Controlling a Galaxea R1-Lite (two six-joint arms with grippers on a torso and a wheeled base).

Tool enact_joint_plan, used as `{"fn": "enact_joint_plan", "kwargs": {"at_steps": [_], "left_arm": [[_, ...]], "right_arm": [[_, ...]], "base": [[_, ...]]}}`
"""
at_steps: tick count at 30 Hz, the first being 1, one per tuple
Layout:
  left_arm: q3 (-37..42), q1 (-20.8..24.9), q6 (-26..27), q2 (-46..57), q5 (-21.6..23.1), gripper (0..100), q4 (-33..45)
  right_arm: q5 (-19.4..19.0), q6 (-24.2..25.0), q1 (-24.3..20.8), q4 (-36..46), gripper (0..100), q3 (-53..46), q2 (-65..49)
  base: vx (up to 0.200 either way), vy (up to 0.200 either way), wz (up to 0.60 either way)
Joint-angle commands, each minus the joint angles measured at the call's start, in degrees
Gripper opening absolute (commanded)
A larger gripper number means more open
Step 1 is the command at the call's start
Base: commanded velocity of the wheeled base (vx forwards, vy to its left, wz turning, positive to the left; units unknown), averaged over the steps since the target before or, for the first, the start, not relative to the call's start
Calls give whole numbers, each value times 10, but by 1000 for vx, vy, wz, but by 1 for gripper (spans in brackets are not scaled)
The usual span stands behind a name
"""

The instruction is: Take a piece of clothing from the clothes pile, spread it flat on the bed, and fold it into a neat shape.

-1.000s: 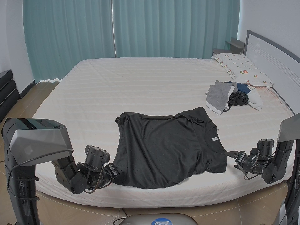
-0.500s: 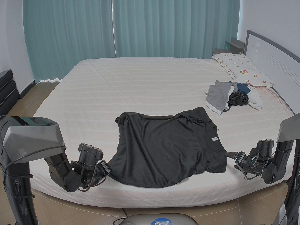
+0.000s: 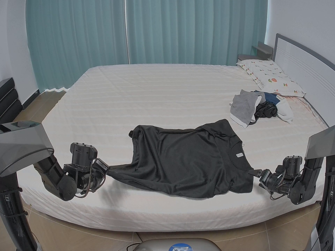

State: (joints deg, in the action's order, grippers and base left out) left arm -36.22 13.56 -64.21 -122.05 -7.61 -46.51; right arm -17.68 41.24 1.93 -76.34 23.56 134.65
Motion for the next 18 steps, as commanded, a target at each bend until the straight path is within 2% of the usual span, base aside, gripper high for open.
{"fn": "enact_joint_plan", "kwargs": {"at_steps": [1, 8, 9, 18], "left_arm": [[-14, -18, -14, 0, 3, 0, -1], [-14, -34, -22, 4, 41, 0, -1], [-15, -36, -25, 4, 42, 0, -1], [-18, -42, -25, -1, 44, 0, -2]], "right_arm": [[4, 1, -3, 3, 100, 25, 24], [19, 1, -10, 8, 100, 48, 40], [19, 1, -10, 6, 0, 53, 45], [20, 2, -10, -1, 0, 77, 49]], "base": [[0, 0, 0], [0, 0, 0], [0, 0, 0], [0, 0, 0]]}}
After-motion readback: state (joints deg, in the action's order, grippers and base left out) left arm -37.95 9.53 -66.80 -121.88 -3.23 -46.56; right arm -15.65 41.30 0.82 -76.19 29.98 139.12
